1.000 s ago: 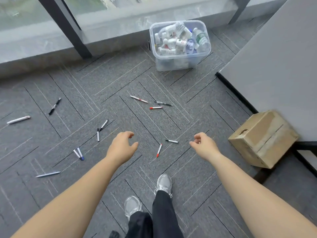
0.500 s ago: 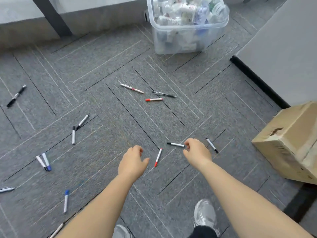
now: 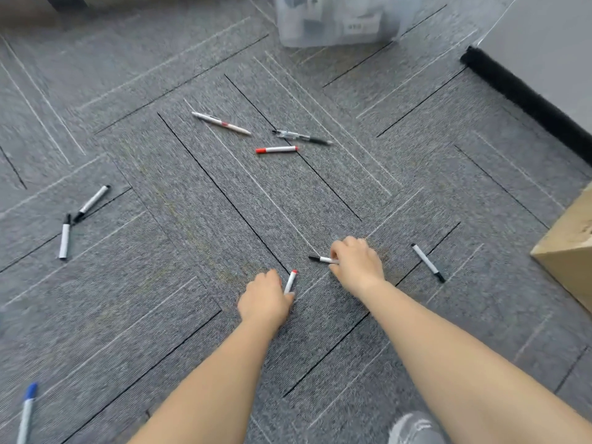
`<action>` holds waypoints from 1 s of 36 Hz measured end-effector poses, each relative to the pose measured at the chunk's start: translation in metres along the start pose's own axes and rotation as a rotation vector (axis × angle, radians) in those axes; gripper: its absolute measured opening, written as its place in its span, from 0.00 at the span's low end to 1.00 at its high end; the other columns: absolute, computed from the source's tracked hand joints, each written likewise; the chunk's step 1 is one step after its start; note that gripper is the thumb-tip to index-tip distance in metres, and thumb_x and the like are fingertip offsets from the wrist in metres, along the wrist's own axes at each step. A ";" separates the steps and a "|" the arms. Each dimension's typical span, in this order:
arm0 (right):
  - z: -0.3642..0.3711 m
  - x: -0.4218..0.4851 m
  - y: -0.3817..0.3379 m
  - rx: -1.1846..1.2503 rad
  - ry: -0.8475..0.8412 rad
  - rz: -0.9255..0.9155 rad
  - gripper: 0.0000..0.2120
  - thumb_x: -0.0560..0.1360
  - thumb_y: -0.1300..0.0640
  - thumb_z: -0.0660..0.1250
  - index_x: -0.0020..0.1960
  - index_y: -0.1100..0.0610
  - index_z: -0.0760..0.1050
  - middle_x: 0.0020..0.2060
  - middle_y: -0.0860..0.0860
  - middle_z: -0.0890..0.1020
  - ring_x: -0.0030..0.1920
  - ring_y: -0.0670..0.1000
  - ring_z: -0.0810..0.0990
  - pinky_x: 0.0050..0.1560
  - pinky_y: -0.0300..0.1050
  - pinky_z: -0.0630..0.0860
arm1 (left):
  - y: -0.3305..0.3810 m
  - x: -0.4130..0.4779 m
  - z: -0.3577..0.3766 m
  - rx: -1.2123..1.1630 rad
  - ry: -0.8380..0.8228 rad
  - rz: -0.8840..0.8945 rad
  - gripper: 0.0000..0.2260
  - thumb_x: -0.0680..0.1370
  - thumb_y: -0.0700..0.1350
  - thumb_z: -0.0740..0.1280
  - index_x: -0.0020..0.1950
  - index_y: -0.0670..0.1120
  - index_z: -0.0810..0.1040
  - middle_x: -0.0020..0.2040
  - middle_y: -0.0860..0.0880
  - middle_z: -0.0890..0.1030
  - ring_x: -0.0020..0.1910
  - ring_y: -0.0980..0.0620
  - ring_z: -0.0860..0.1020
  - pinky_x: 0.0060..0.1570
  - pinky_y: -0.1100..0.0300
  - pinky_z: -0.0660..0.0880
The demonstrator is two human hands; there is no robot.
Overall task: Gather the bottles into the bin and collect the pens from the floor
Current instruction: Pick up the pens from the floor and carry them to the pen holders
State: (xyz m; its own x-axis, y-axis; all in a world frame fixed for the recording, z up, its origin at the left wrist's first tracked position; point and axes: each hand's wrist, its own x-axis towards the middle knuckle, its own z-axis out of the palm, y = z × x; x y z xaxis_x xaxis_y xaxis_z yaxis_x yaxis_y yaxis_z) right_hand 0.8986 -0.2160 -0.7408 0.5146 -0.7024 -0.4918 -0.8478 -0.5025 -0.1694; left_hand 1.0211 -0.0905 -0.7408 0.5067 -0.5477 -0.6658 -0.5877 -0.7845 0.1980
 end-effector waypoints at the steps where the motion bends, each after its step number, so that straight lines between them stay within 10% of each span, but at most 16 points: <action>1: 0.004 0.001 0.001 -0.012 0.000 -0.011 0.09 0.77 0.50 0.65 0.56 0.52 0.72 0.54 0.50 0.75 0.55 0.52 0.72 0.56 0.48 0.72 | 0.000 0.002 0.003 -0.010 0.006 0.000 0.17 0.75 0.57 0.68 0.55 0.47 0.73 0.52 0.48 0.76 0.50 0.47 0.76 0.47 0.50 0.77; 15: -0.020 -0.017 0.066 0.271 0.186 0.279 0.06 0.81 0.57 0.50 0.49 0.55 0.64 0.38 0.52 0.75 0.34 0.51 0.71 0.31 0.45 0.65 | 0.029 0.005 -0.008 -0.182 -0.052 0.144 0.08 0.81 0.50 0.57 0.47 0.47 0.70 0.39 0.49 0.77 0.36 0.49 0.74 0.33 0.57 0.67; 24: -0.018 -0.012 0.121 0.067 0.058 0.584 0.14 0.78 0.59 0.61 0.63 0.60 0.67 0.52 0.56 0.76 0.48 0.56 0.75 0.46 0.50 0.73 | 0.043 0.000 -0.005 -0.354 -0.133 0.173 0.07 0.80 0.45 0.55 0.53 0.47 0.71 0.46 0.45 0.80 0.35 0.49 0.73 0.38 0.51 0.74; 36: -0.026 -0.024 0.060 0.077 0.013 0.454 0.13 0.78 0.53 0.59 0.57 0.60 0.69 0.47 0.54 0.77 0.45 0.55 0.77 0.45 0.50 0.76 | -0.004 -0.021 -0.052 -0.240 -0.055 0.087 0.08 0.81 0.48 0.52 0.52 0.45 0.67 0.39 0.47 0.73 0.33 0.48 0.70 0.33 0.57 0.66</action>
State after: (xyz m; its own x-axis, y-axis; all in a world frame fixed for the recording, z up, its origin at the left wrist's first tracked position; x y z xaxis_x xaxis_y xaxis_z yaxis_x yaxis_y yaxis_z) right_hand 0.8388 -0.2426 -0.7166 0.0895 -0.8491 -0.5206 -0.9946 -0.1034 -0.0024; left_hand 1.0461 -0.0907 -0.6900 0.4220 -0.6048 -0.6754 -0.4581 -0.7851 0.4169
